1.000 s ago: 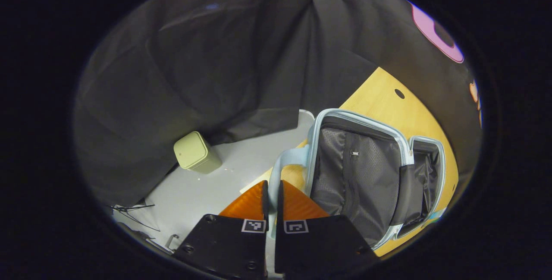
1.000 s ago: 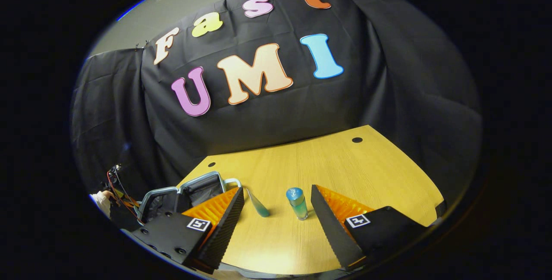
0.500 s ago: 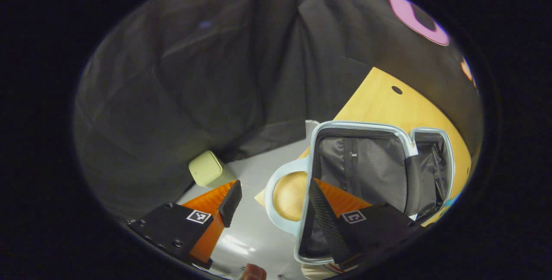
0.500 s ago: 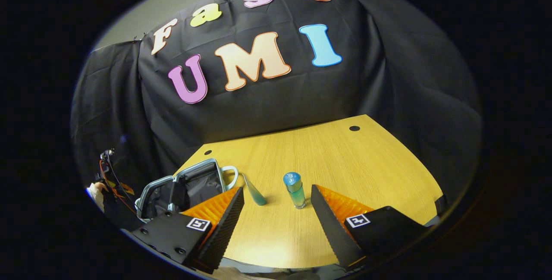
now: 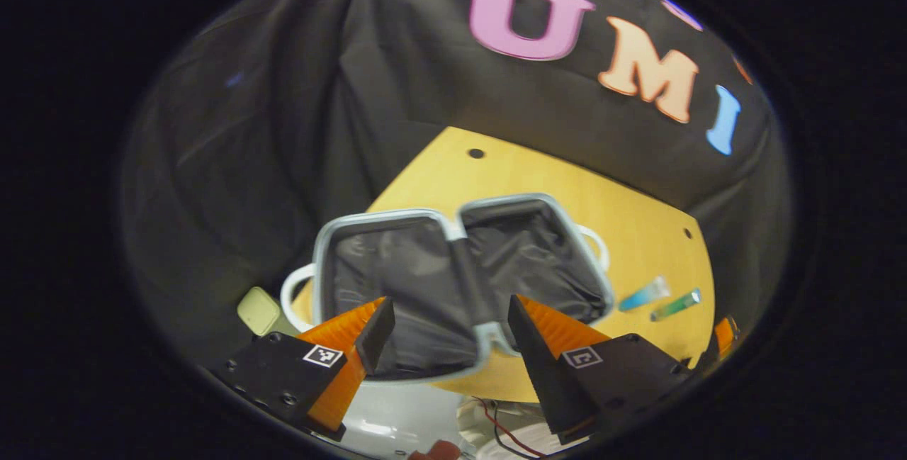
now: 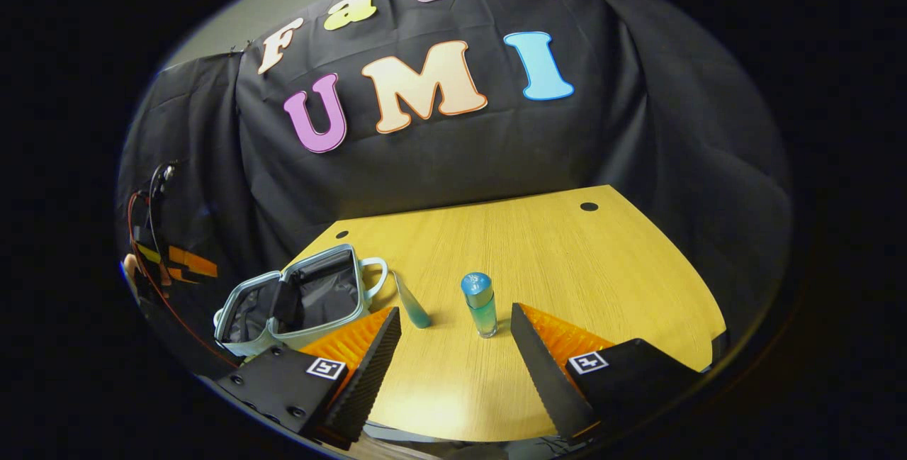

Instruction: First open the suitcase, pack the skin care products into it, and then close the suitcase.

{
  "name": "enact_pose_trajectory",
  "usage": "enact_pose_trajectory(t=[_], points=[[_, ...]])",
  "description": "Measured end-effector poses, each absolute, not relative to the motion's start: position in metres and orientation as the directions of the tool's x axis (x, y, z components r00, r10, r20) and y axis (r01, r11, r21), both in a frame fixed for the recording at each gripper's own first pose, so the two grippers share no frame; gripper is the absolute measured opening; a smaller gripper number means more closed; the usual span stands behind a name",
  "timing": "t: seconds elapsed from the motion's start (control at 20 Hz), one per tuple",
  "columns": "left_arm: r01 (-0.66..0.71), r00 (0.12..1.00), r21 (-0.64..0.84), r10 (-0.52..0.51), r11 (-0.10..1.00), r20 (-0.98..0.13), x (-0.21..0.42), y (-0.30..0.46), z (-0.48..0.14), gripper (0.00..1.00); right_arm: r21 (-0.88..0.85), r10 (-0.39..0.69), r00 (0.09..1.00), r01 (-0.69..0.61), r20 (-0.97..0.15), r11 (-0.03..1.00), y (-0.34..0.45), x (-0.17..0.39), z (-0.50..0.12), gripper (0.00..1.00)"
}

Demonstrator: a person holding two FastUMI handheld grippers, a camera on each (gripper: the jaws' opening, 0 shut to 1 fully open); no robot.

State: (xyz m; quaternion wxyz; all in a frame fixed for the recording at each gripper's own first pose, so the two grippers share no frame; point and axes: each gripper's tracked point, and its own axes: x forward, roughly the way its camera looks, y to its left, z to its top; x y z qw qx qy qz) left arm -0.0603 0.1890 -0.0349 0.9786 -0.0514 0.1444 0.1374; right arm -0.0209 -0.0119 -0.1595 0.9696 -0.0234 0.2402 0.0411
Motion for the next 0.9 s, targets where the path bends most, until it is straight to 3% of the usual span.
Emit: enact_pose_trajectory(t=[0.05,0.3,0.4,0.7,0.8,0.9], points=[[-0.238,0.934,-0.047,0.215,0.97,-0.287,-0.055,0.161,-0.031,0.96,-0.02,0.072,0.879,-0.092,-0.471,0.996,-0.012,-0.021,-0.161,0.98],[0.014,0.957,0.016,-0.008,1.0,-0.29,-0.029,0.031,-0.036,0.95,-0.018,0.085,0.868,-0.108,-0.49,0.994,-0.02,-0.023,-0.166,0.94],[0.082,0.953,0.056,-0.062,0.995,-0.295,-0.011,0.004,-0.048,0.96,-0.013,0.079,0.871,-0.097,-0.485,0.995,-0.027,-0.024,-0.165,0.98],[0.21,0.936,0.115,-0.165,0.971,-0.311,0.041,-0.064,-0.075,0.96,0.026,0.089,0.844,-0.088,-0.529,0.996,-0.034,-0.026,-0.179,0.98],[0.226,0.929,0.124,-0.175,0.966,-0.325,0.059,-0.076,-0.086,0.96,0.03,0.089,0.84,-0.086,-0.535,0.996,-0.038,-0.023,-0.183,0.94],[0.213,0.933,0.131,-0.162,0.968,-0.323,0.079,-0.083,-0.096,0.96,0.029,0.082,0.832,-0.08,-0.549,0.996,-0.044,-0.018,-0.19,0.98]])
